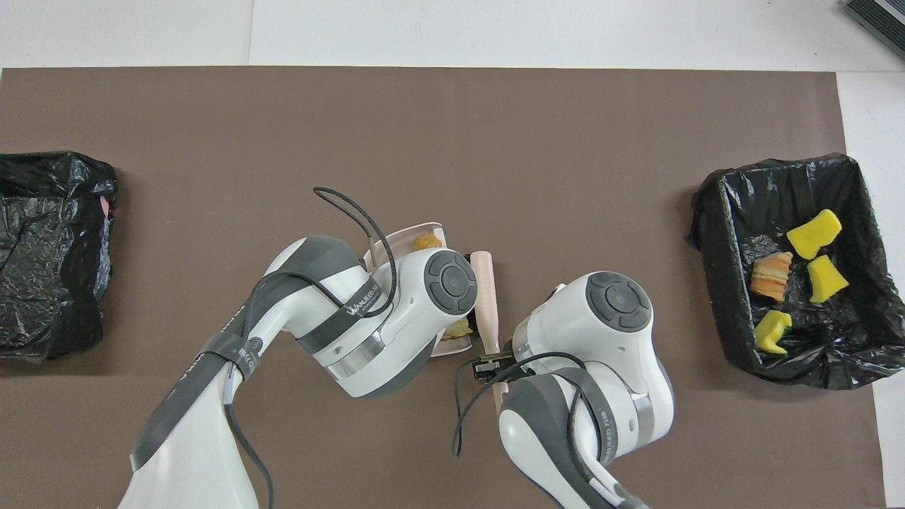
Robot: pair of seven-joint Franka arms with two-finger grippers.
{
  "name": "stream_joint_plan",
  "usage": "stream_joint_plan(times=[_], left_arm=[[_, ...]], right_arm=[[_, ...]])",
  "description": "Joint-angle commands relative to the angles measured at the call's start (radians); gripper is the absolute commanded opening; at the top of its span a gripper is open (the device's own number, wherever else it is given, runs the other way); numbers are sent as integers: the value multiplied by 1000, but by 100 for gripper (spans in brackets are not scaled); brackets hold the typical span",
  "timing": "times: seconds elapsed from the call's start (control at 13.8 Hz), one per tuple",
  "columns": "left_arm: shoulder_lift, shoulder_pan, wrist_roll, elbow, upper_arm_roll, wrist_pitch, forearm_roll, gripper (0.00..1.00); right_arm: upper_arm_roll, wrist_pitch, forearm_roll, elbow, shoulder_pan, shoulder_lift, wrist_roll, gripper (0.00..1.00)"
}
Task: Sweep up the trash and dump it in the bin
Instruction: 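Push the tan chunks into the dustpan with the brush in the right gripper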
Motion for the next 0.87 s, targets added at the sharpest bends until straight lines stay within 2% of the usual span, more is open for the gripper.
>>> stream_joint_plan(times=[0.0, 0.22, 0.51, 0.65, 0.8], left_arm=[[-17, -1, -4, -44, 8, 46, 14, 0], [-39, 57, 10, -46, 8, 69, 4, 0], [-65, 105, 75, -46, 8, 98, -15, 0], [-102, 122, 132, -50, 8, 97, -36, 0], [-157, 157, 236, -59, 8, 85, -58, 0]], right_arm=[[1, 36, 51, 3, 67, -8, 67, 0], [-13, 1, 27, 12, 54, -46, 83, 0], [-14, -108, -77, 18, -8, -109, 87, 0], [-11, -167, -157, 20, -12, -153, 144, 0], [6, -171, -242, 6, 23, -192, 275, 0]])
